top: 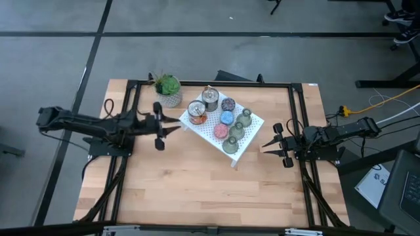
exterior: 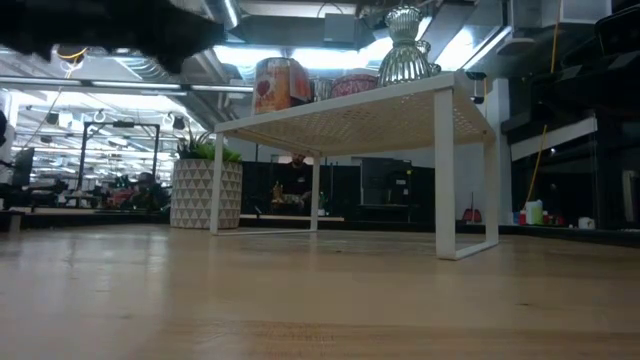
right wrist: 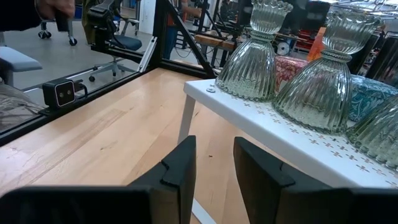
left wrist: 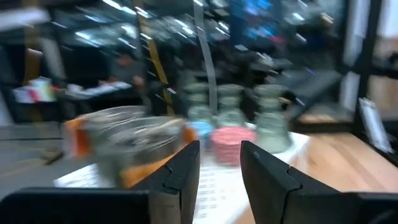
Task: Pick & Place candle stick holders
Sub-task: Return to Home Position
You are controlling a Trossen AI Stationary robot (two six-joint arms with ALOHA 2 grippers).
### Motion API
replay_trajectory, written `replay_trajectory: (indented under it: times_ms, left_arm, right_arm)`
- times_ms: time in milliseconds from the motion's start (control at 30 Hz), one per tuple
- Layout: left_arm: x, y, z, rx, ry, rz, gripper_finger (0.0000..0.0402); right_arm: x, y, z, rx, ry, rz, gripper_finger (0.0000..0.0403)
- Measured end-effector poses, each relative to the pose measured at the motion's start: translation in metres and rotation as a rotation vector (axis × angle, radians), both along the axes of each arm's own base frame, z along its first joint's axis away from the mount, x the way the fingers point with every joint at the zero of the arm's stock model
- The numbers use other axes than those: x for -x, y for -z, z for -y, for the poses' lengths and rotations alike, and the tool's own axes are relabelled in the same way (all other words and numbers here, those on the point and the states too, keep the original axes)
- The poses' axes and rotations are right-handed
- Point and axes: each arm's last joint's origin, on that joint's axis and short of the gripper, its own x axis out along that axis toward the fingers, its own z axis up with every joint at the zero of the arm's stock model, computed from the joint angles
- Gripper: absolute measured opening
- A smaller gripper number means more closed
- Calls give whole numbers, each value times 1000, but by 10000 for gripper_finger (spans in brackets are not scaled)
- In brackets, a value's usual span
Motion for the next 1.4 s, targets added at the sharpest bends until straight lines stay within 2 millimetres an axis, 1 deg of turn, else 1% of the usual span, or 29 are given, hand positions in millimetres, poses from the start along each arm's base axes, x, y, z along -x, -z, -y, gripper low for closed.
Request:
replay_trajectory:
  times_ms: [133,267,367,500,667,700,800,900,1000,1233,1400]
  left_arm:
    - [15,25,-5,42,-163,102,111]
    - [23,47,-8,82,-279,91,111]
    - [25,55,-8,82,-278,75,111]
    - [29,68,-8,75,-220,38,111]
    - [32,64,-11,37,-120,66,111]
    - [33,62,-12,21,-98,72,111]
    - [36,61,-14,-5,-57,68,111]
    - [41,66,-18,31,-111,19,111]
    - [45,71,-21,71,-129,-33,111]
    - [50,78,-20,104,-55,-107,111]
    - [54,90,-18,134,-39,-223,111]
  right_arm:
    - [0,0,0,0,0,1,112]
    - [0,0,0,0,0,0,112]
    - [0,0,0,0,0,0,112]
    - [0,0,0,0,0,1,112]
    - [0,0,0,-19,1,0,112]
    - [0,-2,0,-63,2,1,112]
    - [0,-7,-2,-284,-47,-6,112]
    - [1,-9,-4,-405,-126,-34,112]
    - [1,-9,-5,-409,-161,-43,112]
    - [1,-9,-5,-404,-162,-42,112]
    - [1,-9,-5,-404,-162,-42,112]
